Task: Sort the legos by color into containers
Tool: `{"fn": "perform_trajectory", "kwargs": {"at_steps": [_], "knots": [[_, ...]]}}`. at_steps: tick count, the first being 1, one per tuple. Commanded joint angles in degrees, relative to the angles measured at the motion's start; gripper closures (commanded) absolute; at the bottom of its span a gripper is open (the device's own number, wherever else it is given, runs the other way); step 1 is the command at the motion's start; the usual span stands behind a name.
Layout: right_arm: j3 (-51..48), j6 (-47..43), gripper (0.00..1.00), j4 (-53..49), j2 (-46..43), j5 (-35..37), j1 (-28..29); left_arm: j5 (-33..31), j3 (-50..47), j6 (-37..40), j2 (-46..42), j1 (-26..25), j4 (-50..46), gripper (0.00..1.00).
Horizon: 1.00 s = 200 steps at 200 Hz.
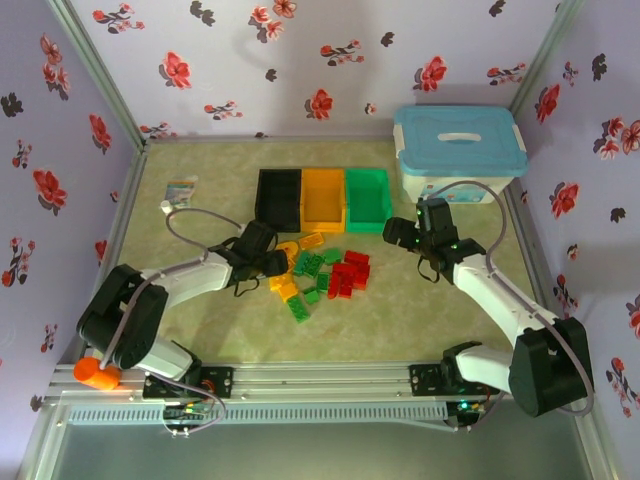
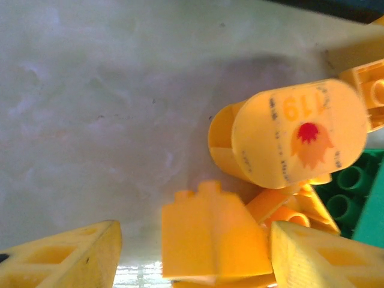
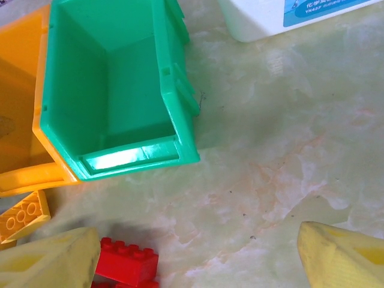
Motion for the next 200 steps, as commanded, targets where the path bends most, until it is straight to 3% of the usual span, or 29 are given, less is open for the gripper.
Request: {"fn": "perform_trajectory", "kwargs": {"at_steps": [1,200], "knots": [[-0.89,1.18,0.14,0.19,-1.23,-0.07,0.50,0.24,0.27,-1.02,1.46,-0.42,-0.93,0.37],[-0.79,2.98,0.18,1.36,-2.66,0.81,3.45,0.09,-1.66,1.34,0.78,-0.29,0.09,0.44]]}}
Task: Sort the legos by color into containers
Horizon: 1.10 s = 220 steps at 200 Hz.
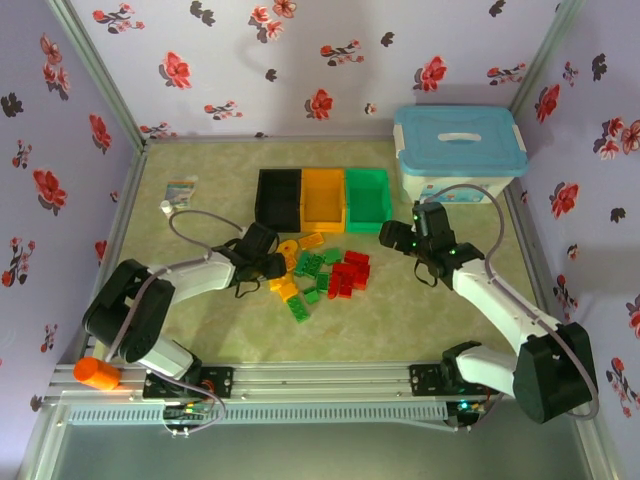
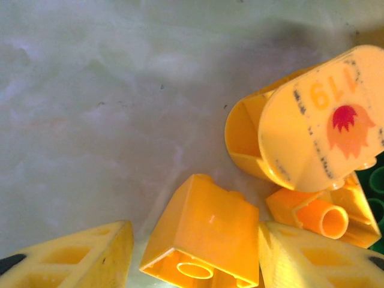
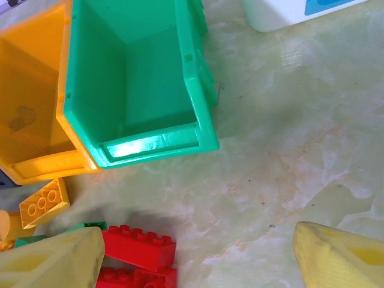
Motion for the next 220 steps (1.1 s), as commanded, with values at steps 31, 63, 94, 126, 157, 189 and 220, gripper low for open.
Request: {"fn": "perform_trajectory", "kwargs": {"at_steps": [31,63,94,126,157,189,220], "knots": [[1.13,0.92,0.19,0.50,-0.62,1.31,1.20,-0.06,-1.05,1.94,-0.46,-0.17,1.54,0.45],[0.46,1.18,0.20,0.51,-1.11,1.62,1.45,-0.07,0.00,2.99,0.01,0.07,1.45,0.53],[-1.35,1.70,0.21,1.02,-2.37,1.80,1.54,-0.32,0.78,3.19,0.44,0.11,-0.03,0.59],[-2.50,1.82,0.21,1.16,-3.66,2.16,1.54,-0.64,0.78,2.93,-0.87,0.06,-1.17,0.62],[-2.69,1.89,0.21,0.94,-4.38,2.06,1.56,-2.34,1.86,2.98,-4.03,-0.03,-4.00,0.62],[-2.68,1.84,0.21,1.03,-4.89,2.04,1.58,-2.88,5.17,3.78,-7.32,-0.03,-6.05,0.62],[-2.72,1.95,0.21,1.01,-5.08,1.72,1.58,-2.86,12.76,5.88,-6.05,-0.02,-6.98,0.61]]}}
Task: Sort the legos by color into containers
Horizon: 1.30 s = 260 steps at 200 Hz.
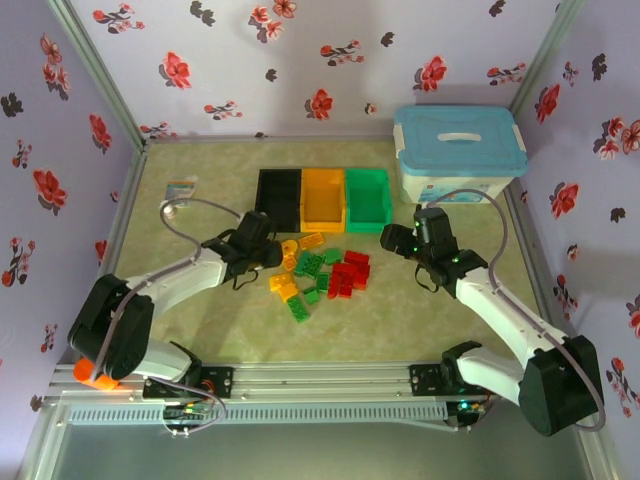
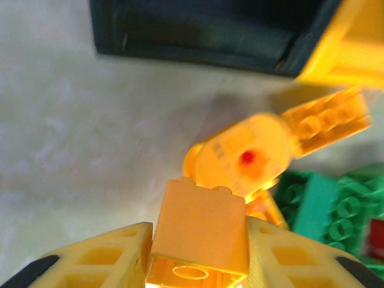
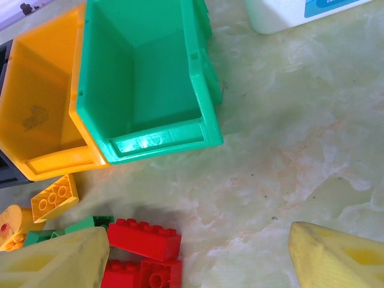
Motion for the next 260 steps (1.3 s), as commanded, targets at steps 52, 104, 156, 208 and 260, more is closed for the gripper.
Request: {"fn": "perform_trajectory", "kwargs": {"at_steps": [52,104,156,208,260], "knots": [[-1.65,2.65,0.21,1.58,-2.39,-0.24,0.52,1.88,24.43,7.17,12.43,-0.14,-3.40,0.62],[-1.90,3.35,0.21,1.31,-2.33,-1.04,0.91,4.16,39.87,9.03,25.22,-0.13,-6.55,0.62],[-1.45,2.95,0.21,0.09,-1.90,-1.08,1.25,5.39,47.07,9.38,31.16,-0.32,-8.56,0.57],[0.82,0.58,0.18,-4.16,-1.02,-1.06,2.45,6.76,49.20,11.17,28.36,-0.48,-8.97,0.21],[3.61,-2.17,0.18,-8.41,0.43,-0.61,5.78,6.60,38.99,10.55,18.58,-0.88,-5.57,0.22]]}}
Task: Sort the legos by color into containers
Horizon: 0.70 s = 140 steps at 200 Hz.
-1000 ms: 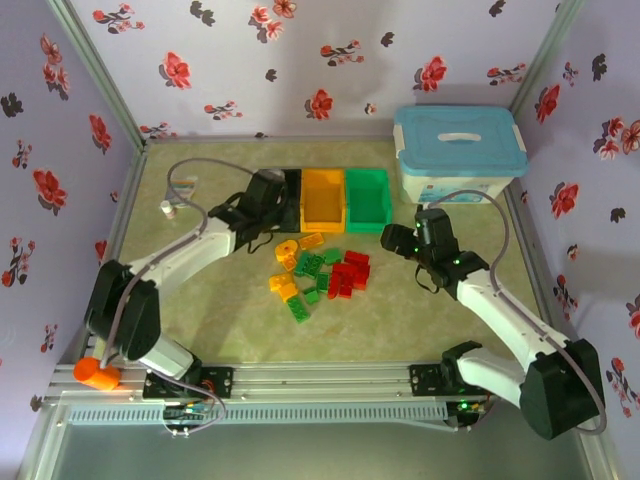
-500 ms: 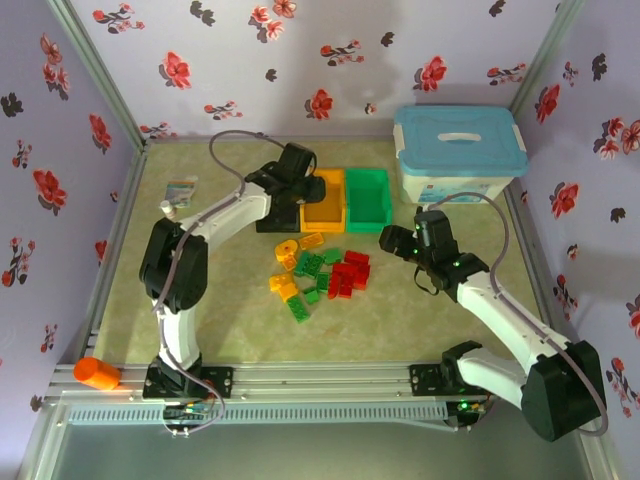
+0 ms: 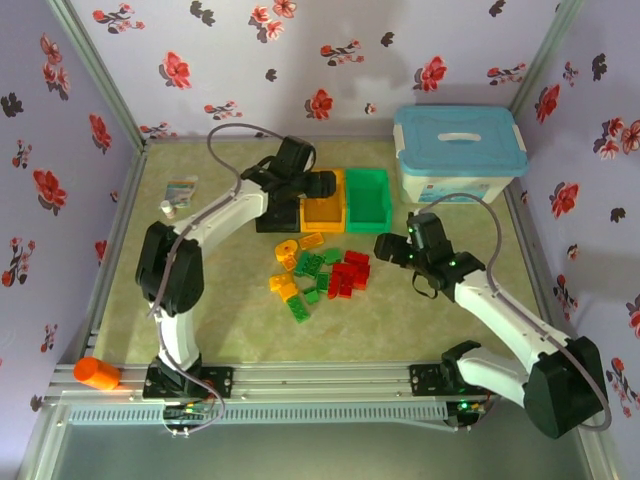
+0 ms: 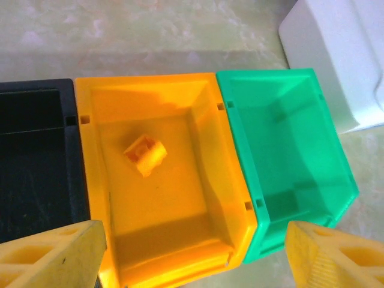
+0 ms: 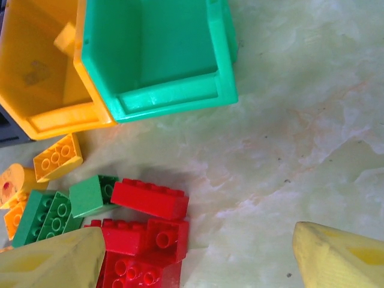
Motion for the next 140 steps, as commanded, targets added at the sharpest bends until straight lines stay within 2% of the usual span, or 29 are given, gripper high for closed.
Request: {"fn": "perform_trajectory", "kwargs": {"at_steps": [1,50,106,140], "knots": [[3.20,-2.62,0.18,-3.19,1.27,0.30,1.85,0.48,-5.17,0.81,-7.43,-0.56,1.58,0.22],[8.62,-8.19,0.17,-7.56,10.18,-3.14,5.27,-2.30,-23.59,-1.01,-21.01,-0.68,6.00,0.22],[17.26,-14.75,0.15,-12.47,20.81,-3.55,5.51,-6.81,-42.19,-4.10,-36.51,-0.67,6.02,0.23],[21.90,-16.89,0.19,-14.56,27.03,-6.47,5.78,-7.88,-50.25,-6.18,-43.03,-0.58,7.36,0.27]]}}
